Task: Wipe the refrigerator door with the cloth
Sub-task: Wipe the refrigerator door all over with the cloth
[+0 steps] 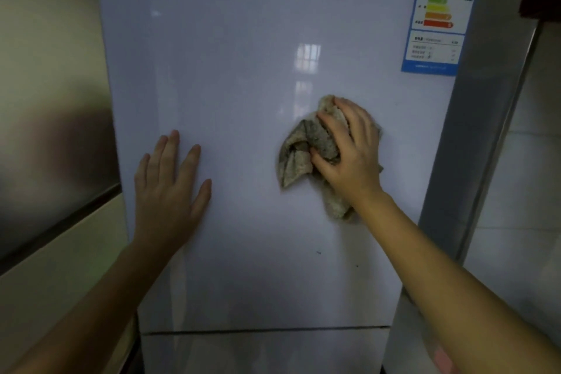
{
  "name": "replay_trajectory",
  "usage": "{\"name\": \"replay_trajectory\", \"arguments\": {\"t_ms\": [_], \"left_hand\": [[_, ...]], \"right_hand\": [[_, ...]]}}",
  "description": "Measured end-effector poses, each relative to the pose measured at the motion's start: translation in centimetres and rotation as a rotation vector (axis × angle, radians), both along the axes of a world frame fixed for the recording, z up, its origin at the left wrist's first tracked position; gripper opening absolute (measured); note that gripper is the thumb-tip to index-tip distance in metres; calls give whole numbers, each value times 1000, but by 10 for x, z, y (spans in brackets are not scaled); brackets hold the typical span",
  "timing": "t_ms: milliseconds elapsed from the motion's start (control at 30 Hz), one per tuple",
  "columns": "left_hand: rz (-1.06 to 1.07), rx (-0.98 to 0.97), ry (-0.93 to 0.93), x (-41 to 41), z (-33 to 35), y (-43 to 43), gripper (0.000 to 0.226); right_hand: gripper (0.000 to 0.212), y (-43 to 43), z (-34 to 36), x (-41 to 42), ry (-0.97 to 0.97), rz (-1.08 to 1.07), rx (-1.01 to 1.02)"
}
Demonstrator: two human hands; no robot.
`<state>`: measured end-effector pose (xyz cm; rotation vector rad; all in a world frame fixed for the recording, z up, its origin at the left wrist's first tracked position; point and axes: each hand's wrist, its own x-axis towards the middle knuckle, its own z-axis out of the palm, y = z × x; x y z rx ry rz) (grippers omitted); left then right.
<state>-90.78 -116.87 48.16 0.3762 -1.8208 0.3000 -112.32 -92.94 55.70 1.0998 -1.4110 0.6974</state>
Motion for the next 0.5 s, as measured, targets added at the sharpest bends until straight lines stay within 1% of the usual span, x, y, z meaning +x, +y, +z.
{"name": "replay_trajectory", "arguments": {"t_ms": [100, 233, 333, 433, 500], "left_hand": [[-6, -8, -1, 2, 4, -4, 61], [-23, -3, -14, -2, 4, -6, 62], [-25, -7, -11, -5, 3, -6, 63], [-35, -3, -5, -5, 4, -7, 64], [-50, -9, -10, -2, 5, -9, 63]], "right_hand": [[60, 13, 16, -10, 7, -1, 4], [60, 52, 28, -31, -141, -25, -156], [58, 77, 23, -43, -192, -74, -231], [58, 79, 17, -43, -211, -85, -229], [57, 71, 17, -37, -240, -81, -263]]}}
